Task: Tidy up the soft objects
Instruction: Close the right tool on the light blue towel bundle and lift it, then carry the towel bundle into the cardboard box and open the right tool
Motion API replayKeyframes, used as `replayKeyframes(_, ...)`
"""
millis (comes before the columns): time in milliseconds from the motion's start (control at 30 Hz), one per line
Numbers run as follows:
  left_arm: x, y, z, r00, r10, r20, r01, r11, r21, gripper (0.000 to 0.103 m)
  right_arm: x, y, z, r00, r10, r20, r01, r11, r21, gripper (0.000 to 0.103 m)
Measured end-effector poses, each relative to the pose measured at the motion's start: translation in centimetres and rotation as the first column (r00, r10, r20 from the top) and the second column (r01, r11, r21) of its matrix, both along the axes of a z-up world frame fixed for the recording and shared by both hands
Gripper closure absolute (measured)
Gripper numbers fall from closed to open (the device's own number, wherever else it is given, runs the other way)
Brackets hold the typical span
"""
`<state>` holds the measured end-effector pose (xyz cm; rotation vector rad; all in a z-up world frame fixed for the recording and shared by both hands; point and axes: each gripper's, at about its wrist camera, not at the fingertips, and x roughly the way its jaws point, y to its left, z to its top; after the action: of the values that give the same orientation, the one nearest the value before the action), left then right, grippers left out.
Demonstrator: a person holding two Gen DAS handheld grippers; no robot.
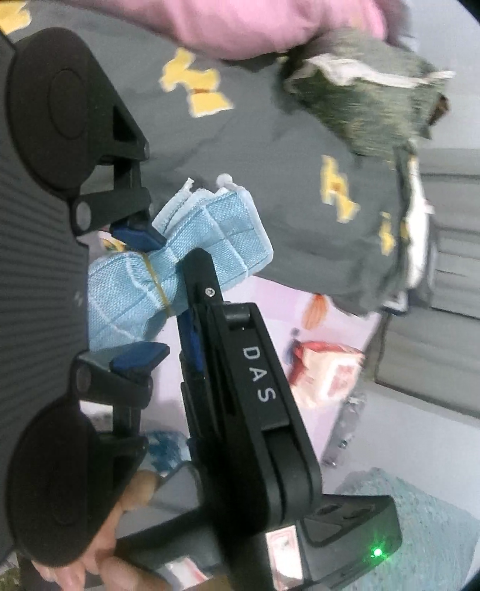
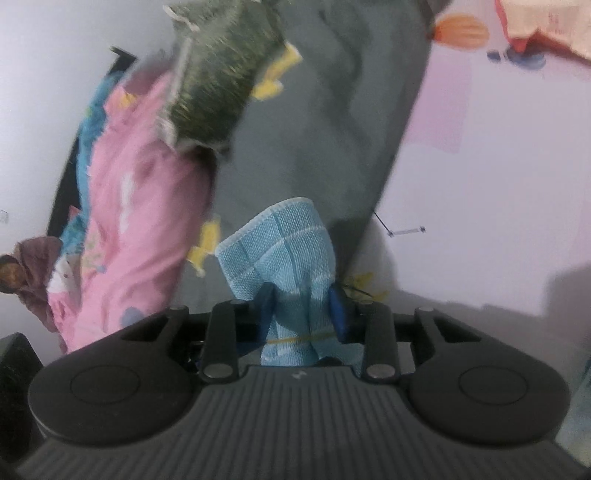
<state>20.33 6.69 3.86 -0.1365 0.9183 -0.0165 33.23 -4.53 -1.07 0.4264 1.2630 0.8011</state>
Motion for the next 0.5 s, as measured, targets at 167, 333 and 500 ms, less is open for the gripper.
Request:
replayKeyframes(167, -0.4, -3.0, 3.8, 0.995, -0.064, 0.072, 0.062, 0.998, 0.032, 0.048, -1.0, -3.6, 4.1, 0.996, -0.05, 0.07, 0.044, 0.996, 0.073, 0.073)
replayKeyframes(333, -0.2, -8.9, 6.3, 0.975, -0.201, 0.092, 0.197, 0.979, 0.049, 0.048, -2.5, -9.6, 7.2, 0.983, -0.142, 0.116, 0.13, 0.985, 0.111, 0.073)
replayKeyframes(500, 0.6, -17.2, 7.4, 0.928, -0.362, 0.09, 0.361, 0.932, 0.036, 0.046, -4.7, -19.9, 9.0, 0.946, -0.294, 0.137, 0.275, 0.951, 0.14, 0.073)
